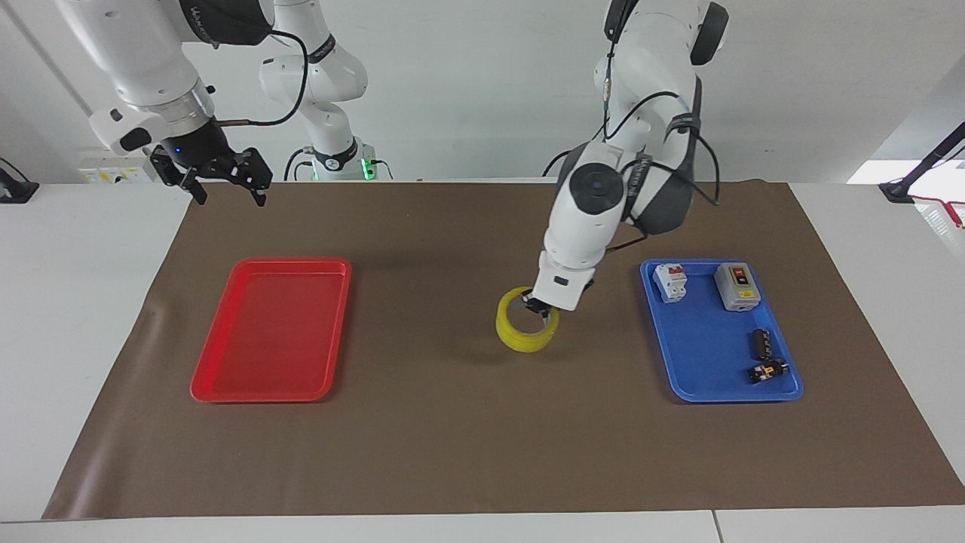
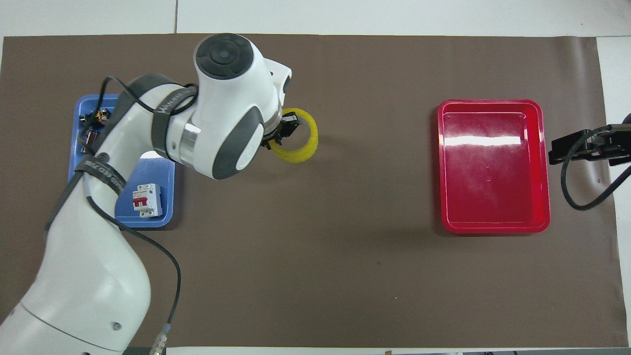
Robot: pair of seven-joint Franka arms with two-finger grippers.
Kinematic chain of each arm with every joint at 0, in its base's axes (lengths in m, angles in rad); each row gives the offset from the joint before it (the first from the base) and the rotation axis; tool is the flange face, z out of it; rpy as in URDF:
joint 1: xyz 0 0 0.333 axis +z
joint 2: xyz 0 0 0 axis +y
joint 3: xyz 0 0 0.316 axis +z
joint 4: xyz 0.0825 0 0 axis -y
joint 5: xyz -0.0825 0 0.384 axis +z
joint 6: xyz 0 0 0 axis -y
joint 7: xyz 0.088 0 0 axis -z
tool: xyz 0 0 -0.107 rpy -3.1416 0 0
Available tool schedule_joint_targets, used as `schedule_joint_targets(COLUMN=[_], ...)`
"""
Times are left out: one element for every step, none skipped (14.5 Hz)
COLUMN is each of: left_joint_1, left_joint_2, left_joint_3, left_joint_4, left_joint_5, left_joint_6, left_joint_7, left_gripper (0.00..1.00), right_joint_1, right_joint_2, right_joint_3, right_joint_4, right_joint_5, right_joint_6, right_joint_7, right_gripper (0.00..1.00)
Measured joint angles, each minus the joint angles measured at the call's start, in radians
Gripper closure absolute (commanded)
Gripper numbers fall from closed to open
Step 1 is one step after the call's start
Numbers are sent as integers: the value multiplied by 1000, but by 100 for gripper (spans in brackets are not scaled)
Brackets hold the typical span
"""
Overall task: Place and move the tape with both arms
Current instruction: 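Carry the tape with the left gripper to the table center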
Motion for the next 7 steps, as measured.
schedule_joint_targets(left_joint_1=[-29,-41,-43,-42,-43,-44,-47], left_joint_2=[25,44,55,61,62,62,62], left_joint_3=[0,1,2,5,6,5,5], left_joint_4=[-3,-10,-22,-40,-59,-76,-90], left_joint_5=[0,0,0,0,0,0,0], left_joint_6=[37,72,98,119,135,147,155], left_joint_7=[-25,-34,-35,-35,-35,-35,-35], left_gripper=[100,100,100,100,100,100,76], right_joint_1=[0,0,0,0,0,0,0], right_joint_2=[0,0,0,0,0,0,0], right_joint_3=[0,0,0,0,0,0,0], right_joint_4=[0,0,0,0,0,0,0], right_joint_5=[0,0,0,0,0,0,0], right_joint_6=[0,0,0,0,0,0,0], right_joint_7=[0,0,0,0,0,0,0], right_gripper=[0,0,0,0,0,0,0])
